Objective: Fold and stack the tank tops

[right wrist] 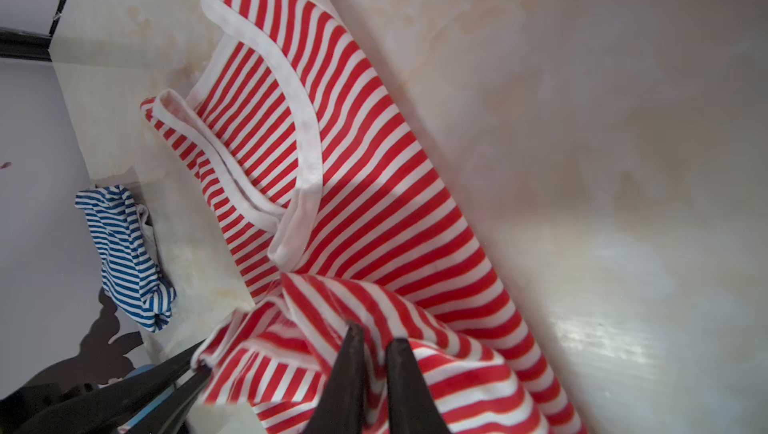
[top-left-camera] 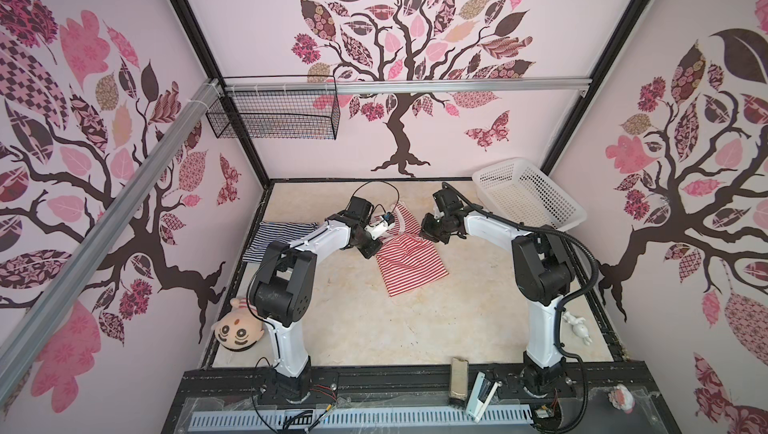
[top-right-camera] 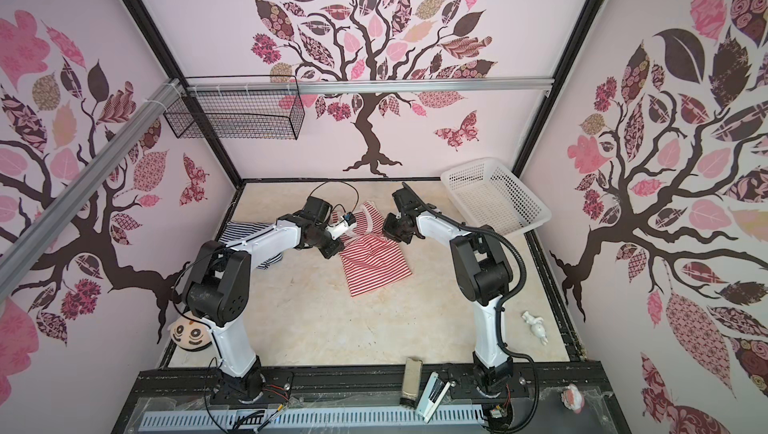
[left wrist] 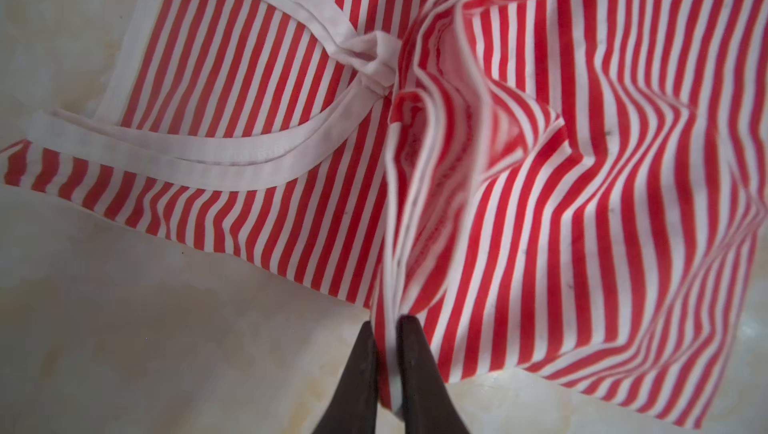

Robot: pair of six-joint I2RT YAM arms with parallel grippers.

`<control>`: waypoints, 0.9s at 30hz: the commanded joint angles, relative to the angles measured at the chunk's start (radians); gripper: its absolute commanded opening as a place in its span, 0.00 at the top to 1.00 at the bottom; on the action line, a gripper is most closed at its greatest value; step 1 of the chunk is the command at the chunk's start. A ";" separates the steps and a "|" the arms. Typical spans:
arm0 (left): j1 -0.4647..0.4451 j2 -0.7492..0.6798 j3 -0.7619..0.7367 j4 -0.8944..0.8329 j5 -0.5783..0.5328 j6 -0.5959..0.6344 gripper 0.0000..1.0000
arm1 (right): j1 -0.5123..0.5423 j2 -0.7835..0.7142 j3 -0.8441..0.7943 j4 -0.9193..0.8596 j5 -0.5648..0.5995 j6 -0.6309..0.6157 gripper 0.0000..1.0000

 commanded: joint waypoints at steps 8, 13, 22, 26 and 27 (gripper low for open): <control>0.006 -0.208 -0.115 0.193 -0.149 -0.122 0.51 | -0.006 -0.171 -0.065 0.065 -0.027 -0.046 0.49; -0.023 -0.313 -0.170 0.089 -0.044 -0.125 0.51 | 0.028 -0.314 -0.240 0.075 0.013 -0.030 0.57; -0.127 -0.218 -0.203 0.074 -0.010 -0.101 0.72 | 0.122 -0.321 -0.377 0.111 0.070 0.001 0.86; -0.152 -0.116 -0.162 0.081 -0.066 -0.104 0.76 | 0.123 -0.278 -0.416 0.149 0.062 0.029 0.89; -0.154 -0.099 -0.156 0.088 -0.085 -0.105 0.76 | 0.125 -0.273 -0.427 0.164 0.061 0.035 0.89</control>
